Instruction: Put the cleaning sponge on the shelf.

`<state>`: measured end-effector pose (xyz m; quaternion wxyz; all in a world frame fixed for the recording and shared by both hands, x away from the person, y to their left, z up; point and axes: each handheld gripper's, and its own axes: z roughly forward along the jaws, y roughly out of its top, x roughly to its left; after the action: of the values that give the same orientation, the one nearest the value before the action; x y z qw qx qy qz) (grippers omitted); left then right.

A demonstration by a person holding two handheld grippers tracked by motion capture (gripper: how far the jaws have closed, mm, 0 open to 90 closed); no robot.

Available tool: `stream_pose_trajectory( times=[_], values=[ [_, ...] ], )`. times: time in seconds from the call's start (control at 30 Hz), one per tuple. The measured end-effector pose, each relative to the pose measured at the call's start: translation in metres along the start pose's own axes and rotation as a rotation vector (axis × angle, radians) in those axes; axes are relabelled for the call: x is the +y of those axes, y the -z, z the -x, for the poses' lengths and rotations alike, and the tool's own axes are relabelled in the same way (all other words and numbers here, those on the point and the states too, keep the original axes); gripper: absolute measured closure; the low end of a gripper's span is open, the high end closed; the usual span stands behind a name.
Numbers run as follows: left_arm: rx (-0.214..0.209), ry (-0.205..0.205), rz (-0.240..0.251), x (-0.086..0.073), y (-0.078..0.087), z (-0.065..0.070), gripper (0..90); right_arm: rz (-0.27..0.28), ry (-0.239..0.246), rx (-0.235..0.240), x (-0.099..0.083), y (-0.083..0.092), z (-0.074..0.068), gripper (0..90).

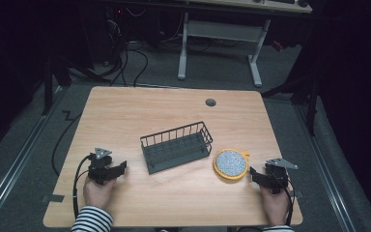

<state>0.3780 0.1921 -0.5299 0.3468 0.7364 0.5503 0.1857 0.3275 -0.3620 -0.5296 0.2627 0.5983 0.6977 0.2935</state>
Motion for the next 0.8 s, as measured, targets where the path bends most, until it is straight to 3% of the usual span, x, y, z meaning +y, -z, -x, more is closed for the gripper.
stream_pose_trajectory(
  times=[0.3,0.57,0.8],
  values=[
    [0.035,-0.04,0.05,-0.006,-0.0033,0.0033,35.5,0.001,0.002,0.001,0.0001,-0.0001,0.0002,32.4],
    [0.057,-0.076,0.037,-0.0049,-0.0054,0.0069,33.8,0.003,0.002,0.007,0.0001,-0.0001,0.0001,34.4],
    [0.057,-0.078,0.036,-0.0048,-0.0055,0.0071,32.5,-0.009,-0.01,0.002,0.0018,-0.0002,0.0007,33.2]
  ],
)
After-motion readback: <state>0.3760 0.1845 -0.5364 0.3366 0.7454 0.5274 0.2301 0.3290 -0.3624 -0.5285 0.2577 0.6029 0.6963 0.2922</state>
